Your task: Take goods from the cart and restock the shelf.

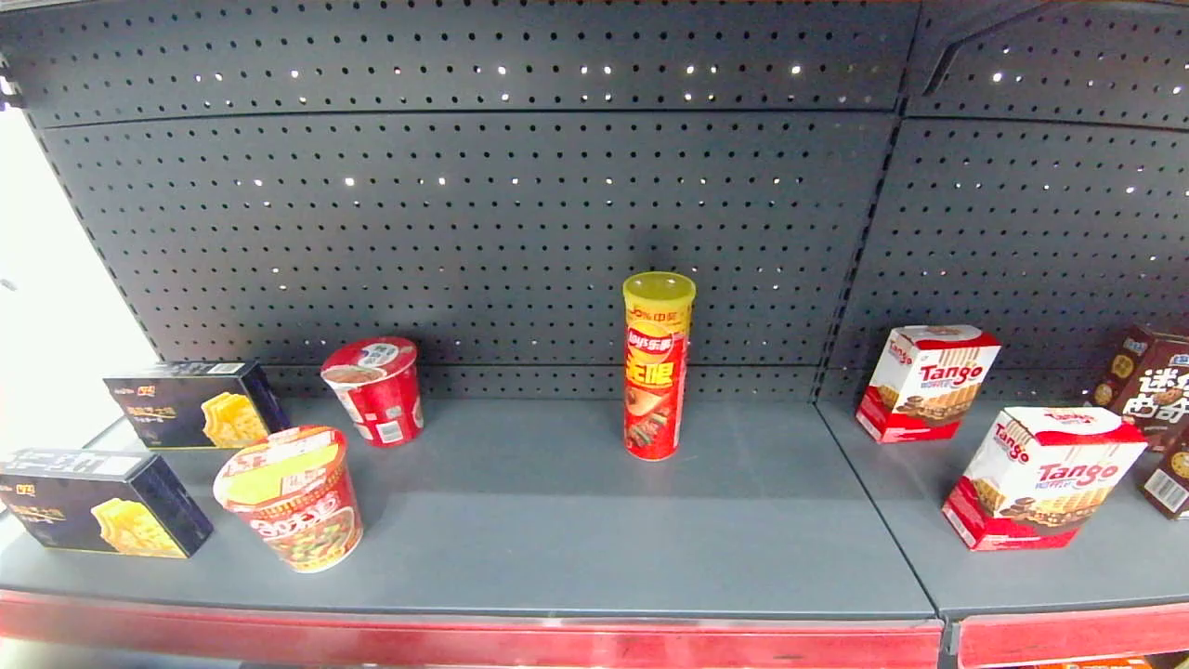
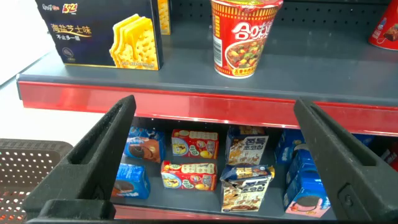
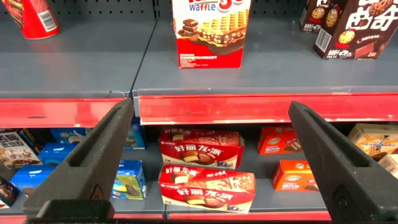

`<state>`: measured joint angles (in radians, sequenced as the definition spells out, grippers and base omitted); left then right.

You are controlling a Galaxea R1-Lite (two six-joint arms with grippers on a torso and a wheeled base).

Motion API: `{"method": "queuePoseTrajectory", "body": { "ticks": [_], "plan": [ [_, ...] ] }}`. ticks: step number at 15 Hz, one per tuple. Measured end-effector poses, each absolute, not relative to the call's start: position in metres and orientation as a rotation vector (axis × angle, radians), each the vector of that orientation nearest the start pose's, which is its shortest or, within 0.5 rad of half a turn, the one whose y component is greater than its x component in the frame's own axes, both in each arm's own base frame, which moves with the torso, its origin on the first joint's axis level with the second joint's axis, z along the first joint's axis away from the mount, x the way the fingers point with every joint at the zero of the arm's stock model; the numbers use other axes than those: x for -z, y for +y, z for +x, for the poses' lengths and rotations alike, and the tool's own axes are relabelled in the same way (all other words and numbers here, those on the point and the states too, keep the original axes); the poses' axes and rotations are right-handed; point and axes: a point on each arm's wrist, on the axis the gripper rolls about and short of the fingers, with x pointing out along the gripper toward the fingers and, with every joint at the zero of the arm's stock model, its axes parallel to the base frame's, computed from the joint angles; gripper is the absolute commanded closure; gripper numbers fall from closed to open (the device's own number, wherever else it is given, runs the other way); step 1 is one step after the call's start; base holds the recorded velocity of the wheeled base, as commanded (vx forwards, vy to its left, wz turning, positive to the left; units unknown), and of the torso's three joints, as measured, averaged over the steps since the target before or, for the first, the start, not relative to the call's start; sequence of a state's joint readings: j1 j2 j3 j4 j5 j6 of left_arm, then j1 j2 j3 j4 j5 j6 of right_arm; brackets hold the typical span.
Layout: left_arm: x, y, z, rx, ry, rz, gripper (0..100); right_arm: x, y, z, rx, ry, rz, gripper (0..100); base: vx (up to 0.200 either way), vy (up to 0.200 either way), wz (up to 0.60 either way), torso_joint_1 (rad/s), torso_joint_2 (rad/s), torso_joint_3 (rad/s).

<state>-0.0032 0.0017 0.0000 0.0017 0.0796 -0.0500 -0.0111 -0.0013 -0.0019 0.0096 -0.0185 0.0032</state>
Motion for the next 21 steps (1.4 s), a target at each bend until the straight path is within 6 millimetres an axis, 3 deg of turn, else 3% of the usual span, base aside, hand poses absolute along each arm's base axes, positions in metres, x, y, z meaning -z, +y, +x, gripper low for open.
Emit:
{"method": "queuePoseTrajectory", "body": {
  "ticks": [9, 21],
  "plan": [
    [-0.0753, 0.0020, -0.0227, -0.083, 0.001, -0.054, 0, -0.0749, -0.0002, -0.0230, 0.029, 0.007, 0.002, 0, 0.000, 0.000, 0.00, 0.000, 0.00, 0.000],
    [-0.0754, 0.0020, -0.0228, -0.084, 0.001, -0.056, 0, -0.0751, -0.0002, -0.0231, 0.029, 0.007, 0.002, 0, 0.000, 0.000, 0.60, 0.004, 0.00, 0.004]
  ]
}}
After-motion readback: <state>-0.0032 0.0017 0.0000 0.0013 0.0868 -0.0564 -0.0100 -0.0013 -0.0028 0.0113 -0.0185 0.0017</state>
